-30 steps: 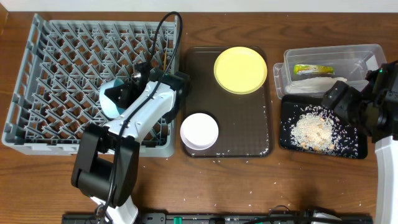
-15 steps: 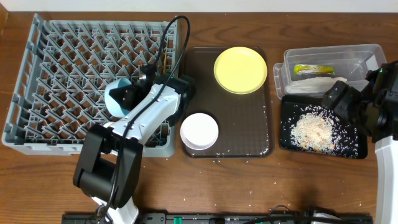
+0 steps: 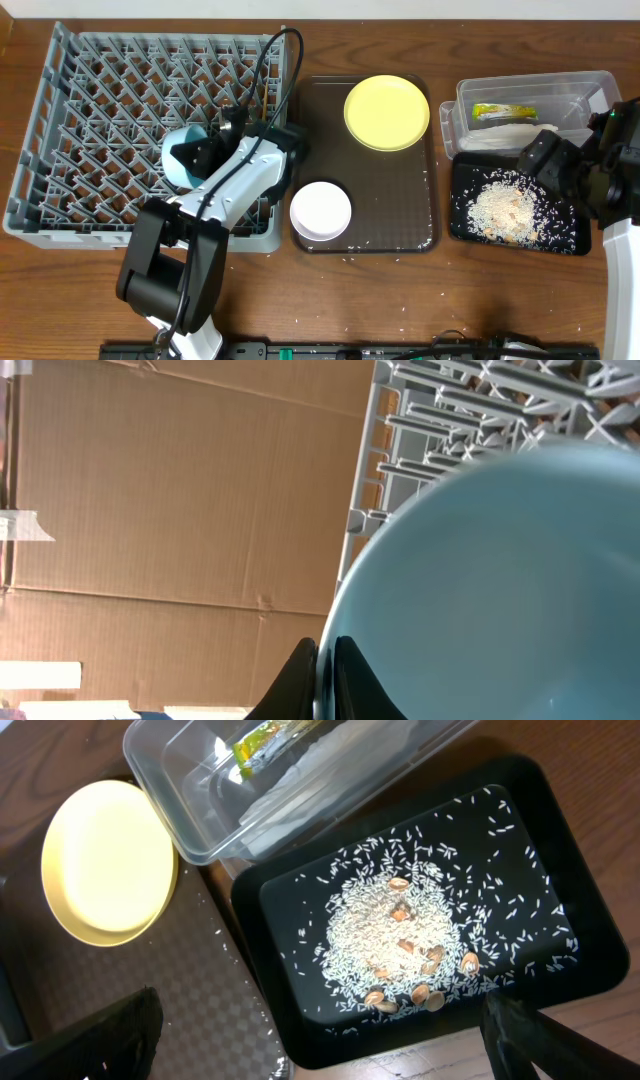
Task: Sort waste into correct bins and load items into the dishwasher
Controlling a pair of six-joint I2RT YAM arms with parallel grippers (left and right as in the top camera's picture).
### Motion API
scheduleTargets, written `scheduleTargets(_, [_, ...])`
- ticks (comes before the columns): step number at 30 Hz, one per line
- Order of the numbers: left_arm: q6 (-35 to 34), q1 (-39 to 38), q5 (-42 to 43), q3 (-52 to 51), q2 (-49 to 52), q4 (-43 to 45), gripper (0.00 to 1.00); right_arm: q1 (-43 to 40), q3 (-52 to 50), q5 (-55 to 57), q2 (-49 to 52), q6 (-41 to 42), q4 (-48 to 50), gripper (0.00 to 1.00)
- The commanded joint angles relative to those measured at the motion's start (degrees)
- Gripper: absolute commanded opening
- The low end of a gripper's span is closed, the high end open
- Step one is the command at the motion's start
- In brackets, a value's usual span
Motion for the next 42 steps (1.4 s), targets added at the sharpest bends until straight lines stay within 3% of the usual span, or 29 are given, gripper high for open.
scheduleTargets(1, [-1.5, 0.2, -0.4, -2.5, 0.7, 0.7, 0.07, -0.3, 0.3, 0.2, -0.1, 0.7, 0.0, 0.99])
scheduleTargets(12, [-1.4, -5.9, 1.3, -2.5, 0.7, 2.6, 0.12, -0.3, 0.3, 0.2, -0.1, 0.7, 0.0, 0.99])
scheduleTargets(13, [-1.4, -6.5, 1.3, -2.5, 0.7, 2.7, 0.16, -0.3, 0.3, 0.2, -0.1, 0.7, 0.0, 0.99])
scheduleTargets(16, [-1.5, -8.0, 1.7, -1.8, 0.7, 2.7, 0.45, -0.3, 0.3, 0.2, -0.1, 0.7, 0.0, 0.99])
scheduleTargets(20, [-1.5, -9.8, 9.9, 1.5, 0.1, 5.6, 0.54, -0.3, 0.3, 0.2, -0.1, 0.7, 0.0, 0.99])
scheduleTargets(24, [-1.4, -10.8, 18.2, 6.6, -1.2, 6.6, 0.54, -0.3, 0.3, 0.2, -0.1, 0.7, 0.0, 0.99])
scheduleTargets(27, [0.4, -11.1, 26.3, 11.5, -3.4, 6.6, 0.48, -0.3, 0.3, 0.2, -0.1, 0.7, 0.0, 0.99])
scheduleTargets(29, [0.9, -10.0, 33.1, 13.6, -7.7, 7.0, 0.15, -0.3, 0.3, 0.2, -0.1, 0.7, 0.0, 0.99])
scheduleTargets(30, [0.9, -9.4, 35.0, 13.6, -9.1, 7.2, 0.10, -0.3, 0.3, 0.2, -0.1, 0.7, 0.0, 0.99])
scheduleTargets(35, [1.0, 2.9, 48.1, 13.5, -17.6, 7.5, 0.08, -0.3, 0.3, 0.2, -0.1, 0.7, 0.0, 0.99])
scheduleTargets(42, [17.6, 22.6, 79.4, 10.4, -15.8, 11.8, 0.08, -0.3, 0.3, 0.2, -0.1, 0.7, 0.1, 0.99])
